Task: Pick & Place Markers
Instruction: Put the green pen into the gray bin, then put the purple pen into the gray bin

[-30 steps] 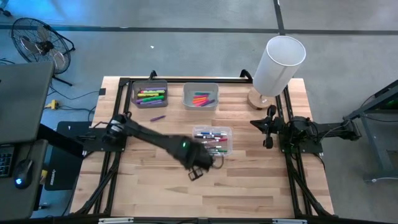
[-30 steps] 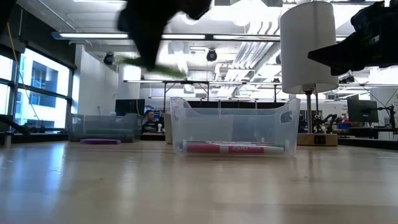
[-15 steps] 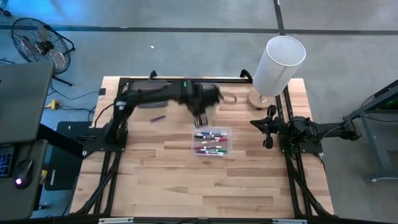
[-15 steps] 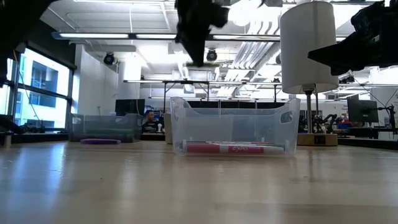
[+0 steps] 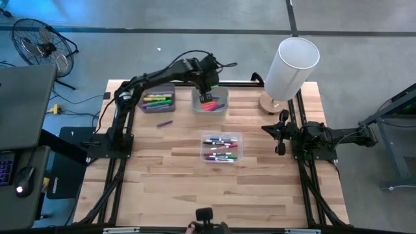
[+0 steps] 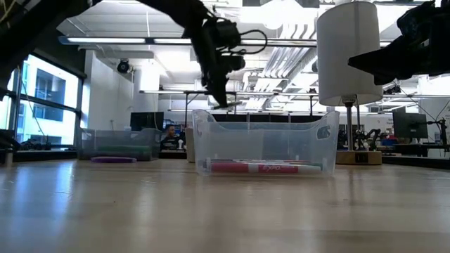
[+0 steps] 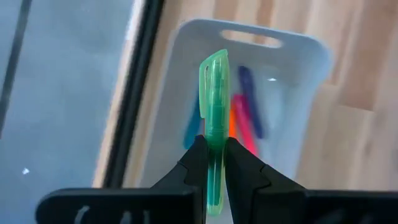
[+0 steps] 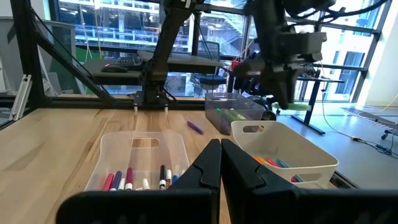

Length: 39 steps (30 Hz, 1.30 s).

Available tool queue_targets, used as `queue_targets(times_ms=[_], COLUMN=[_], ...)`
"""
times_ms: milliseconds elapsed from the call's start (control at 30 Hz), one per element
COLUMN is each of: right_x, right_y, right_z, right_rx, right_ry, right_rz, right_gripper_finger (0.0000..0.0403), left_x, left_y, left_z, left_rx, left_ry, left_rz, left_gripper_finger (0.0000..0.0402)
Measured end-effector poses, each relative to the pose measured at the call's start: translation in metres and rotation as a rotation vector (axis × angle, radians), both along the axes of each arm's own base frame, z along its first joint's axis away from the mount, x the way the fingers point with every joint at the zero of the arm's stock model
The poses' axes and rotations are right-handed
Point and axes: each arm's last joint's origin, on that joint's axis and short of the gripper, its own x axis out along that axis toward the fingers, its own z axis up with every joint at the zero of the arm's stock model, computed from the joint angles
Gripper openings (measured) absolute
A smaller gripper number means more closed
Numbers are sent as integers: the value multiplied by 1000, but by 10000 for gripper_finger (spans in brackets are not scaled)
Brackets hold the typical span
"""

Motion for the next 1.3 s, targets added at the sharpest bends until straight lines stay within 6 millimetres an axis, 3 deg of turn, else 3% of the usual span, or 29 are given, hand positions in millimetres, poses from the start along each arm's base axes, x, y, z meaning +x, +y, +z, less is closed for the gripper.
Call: queue_targets(times_ms=[133, 300, 800, 1067, 1300], right_x=[0, 0, 0, 0, 0], right_y=[0, 0, 0, 0, 0], right_z=[0, 0, 0, 0, 0], right_rx=[0, 0, 0, 0, 0], right_ry=[0, 0, 0, 0, 0], right_rz=[0, 0, 0, 0, -2], right_gripper_finger=[0, 0, 0, 0, 0], left_x=[-5, -3, -2, -33, -52], left_y=[12, 11, 3, -28, -74], left_z=[-13, -25, -25, 32, 72], left_rx=[29, 50, 1, -133, -79], left_ry=[19, 40, 41, -75, -99], left_rz=[-34, -99, -26, 63, 173], left_gripper_finger=[28, 60, 137, 139, 139])
